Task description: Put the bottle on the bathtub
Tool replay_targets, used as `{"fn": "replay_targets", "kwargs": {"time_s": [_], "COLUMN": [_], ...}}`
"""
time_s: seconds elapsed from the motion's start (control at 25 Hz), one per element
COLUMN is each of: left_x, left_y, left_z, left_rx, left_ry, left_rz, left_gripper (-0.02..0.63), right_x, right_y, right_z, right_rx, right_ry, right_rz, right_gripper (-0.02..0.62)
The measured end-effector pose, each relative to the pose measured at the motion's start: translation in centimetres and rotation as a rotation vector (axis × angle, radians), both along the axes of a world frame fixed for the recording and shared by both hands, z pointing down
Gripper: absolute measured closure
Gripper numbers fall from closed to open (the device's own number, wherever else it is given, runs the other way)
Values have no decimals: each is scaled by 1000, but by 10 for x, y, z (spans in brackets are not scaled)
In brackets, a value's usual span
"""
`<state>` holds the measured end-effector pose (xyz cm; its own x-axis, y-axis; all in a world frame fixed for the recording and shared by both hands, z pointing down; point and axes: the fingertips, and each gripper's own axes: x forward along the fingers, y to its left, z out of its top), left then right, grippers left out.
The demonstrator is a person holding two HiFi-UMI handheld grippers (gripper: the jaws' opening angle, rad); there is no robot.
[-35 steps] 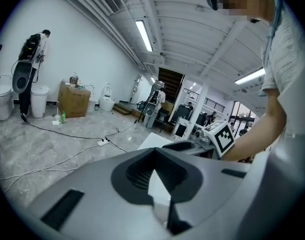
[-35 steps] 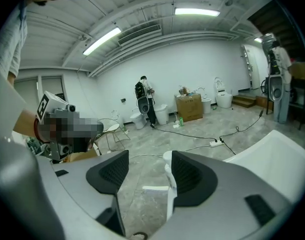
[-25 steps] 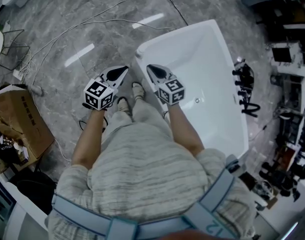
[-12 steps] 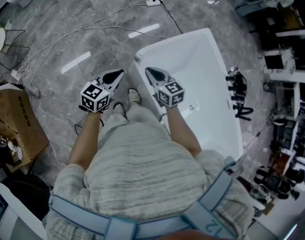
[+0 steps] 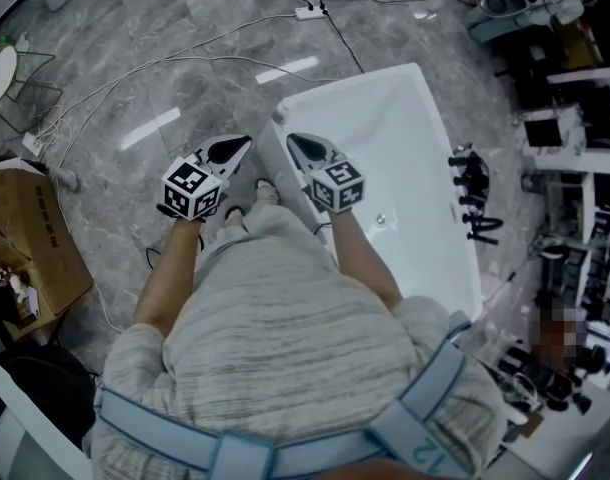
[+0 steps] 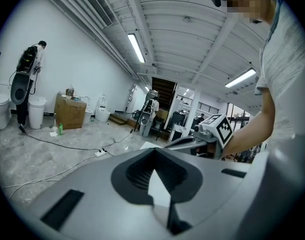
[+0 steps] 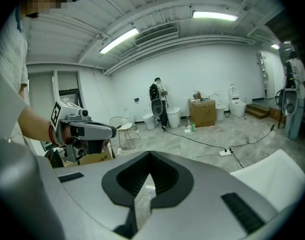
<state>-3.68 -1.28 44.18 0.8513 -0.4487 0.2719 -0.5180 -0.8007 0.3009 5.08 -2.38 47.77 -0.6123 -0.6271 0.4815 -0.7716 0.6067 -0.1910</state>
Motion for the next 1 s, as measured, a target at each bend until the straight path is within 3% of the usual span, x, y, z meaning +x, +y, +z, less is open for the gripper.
{"fn": "replay_targets", "kwargs": {"time_s": [1.0], "left_x": [-28], "left_y": [8], "left_z": [9], "left_rx": [-36], "left_ry": [27], "left_rz": [-32], "left_gripper": [603], "right_x": [-27], "right_y": [10], "right_z": [14], "right_rx": [-52], "right_ry": [138], "right_rz": [-93], "right_gripper": [592]}}
